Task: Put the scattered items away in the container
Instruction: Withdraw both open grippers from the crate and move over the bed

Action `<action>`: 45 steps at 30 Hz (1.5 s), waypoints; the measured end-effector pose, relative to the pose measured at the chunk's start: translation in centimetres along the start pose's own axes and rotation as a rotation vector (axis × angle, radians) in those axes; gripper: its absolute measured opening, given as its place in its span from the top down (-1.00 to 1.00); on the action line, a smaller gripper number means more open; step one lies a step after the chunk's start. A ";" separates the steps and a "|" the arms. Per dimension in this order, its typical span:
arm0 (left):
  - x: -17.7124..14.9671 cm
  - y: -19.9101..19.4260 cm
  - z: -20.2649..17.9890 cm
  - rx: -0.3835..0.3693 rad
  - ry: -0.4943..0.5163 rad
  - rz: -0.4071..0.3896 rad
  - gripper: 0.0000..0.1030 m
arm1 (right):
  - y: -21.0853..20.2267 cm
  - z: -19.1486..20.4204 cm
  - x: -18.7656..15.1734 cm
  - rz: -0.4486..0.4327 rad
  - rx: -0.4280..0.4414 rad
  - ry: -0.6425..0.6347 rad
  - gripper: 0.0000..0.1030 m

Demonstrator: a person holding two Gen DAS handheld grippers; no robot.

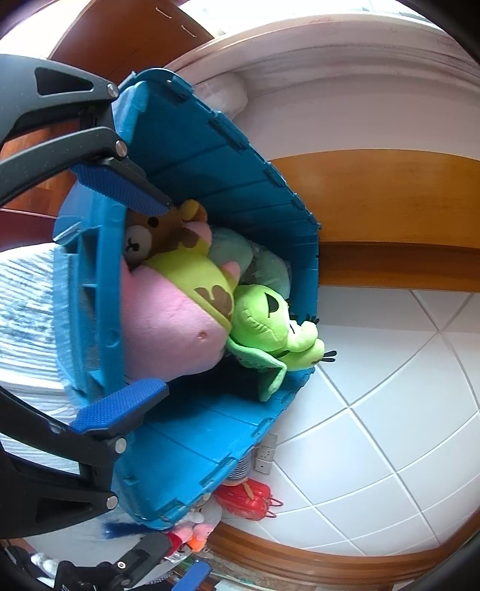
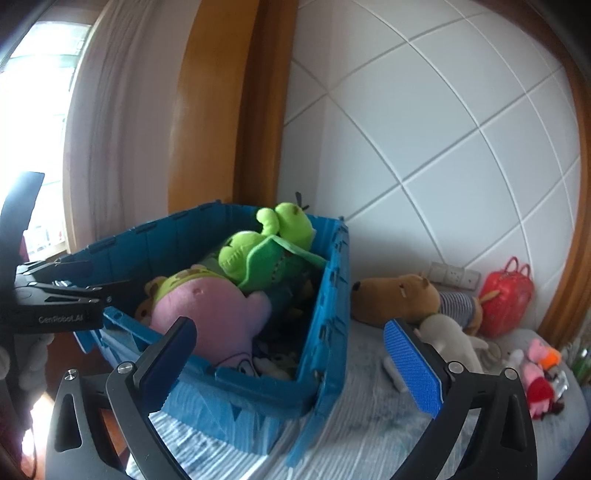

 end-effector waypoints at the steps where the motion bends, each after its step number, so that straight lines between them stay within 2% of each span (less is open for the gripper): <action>1: -0.2 -0.1 -0.1 0.002 0.004 0.007 -0.76 | -0.1 0.0 -0.2 0.012 -0.001 0.003 -1.00; 7: -1.6 -0.3 -2.3 -0.036 0.054 0.050 -0.76 | -0.3 -0.5 -2.1 0.105 -0.008 0.033 -1.00; 13: -3.2 0.2 -5.4 -0.106 0.086 0.085 -0.76 | -1.6 -3.1 -4.5 0.176 -0.075 0.078 -1.00; 16: -3.8 0.2 -8.2 -0.133 0.117 0.090 -0.76 | -2.6 -5.1 -5.8 0.199 -0.112 0.096 -1.00; 20: -4.4 0.1 -12.1 -0.165 0.161 0.093 -0.76 | -4.1 -9.3 -7.7 0.216 -0.187 0.139 -1.00; 24: -5.3 0.2 -17.0 -0.191 0.154 0.095 -0.76 | -5.7 -14.2 -9.5 0.227 -0.247 0.160 -1.00; 29: -7.5 0.9 -24.7 -0.220 0.152 0.133 -0.76 | -8.9 -21.6 -11.8 0.230 -0.289 0.169 -1.00; 33: -9.7 1.1 -31.2 -0.270 0.132 0.182 -0.76 | -10.7 -27.2 -14.3 0.253 -0.306 0.190 -1.00; 37: -11.7 1.5 -36.6 -0.253 0.152 0.221 -0.76 | -12.4 -32.8 -16.9 0.279 -0.319 0.212 -1.00; 40: -12.7 1.7 -39.4 -0.248 0.170 0.254 -0.76 | -13.1 -35.1 -18.1 0.304 -0.318 0.231 -1.00; 45: -13.0 1.8 -42.0 -0.251 0.200 0.254 -0.76 | -13.9 -37.6 -19.1 0.310 -0.335 0.258 -1.00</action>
Point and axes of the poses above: each gripper's, at about its wrist camera, not at the fingertips, and y roughly the way its jaws point, z to its left, x to its top, the point moved 8 cm from there along y, roughly the way its jaws point, and after that the axes turned 14 degrees about -x, right-handed, at the moved point
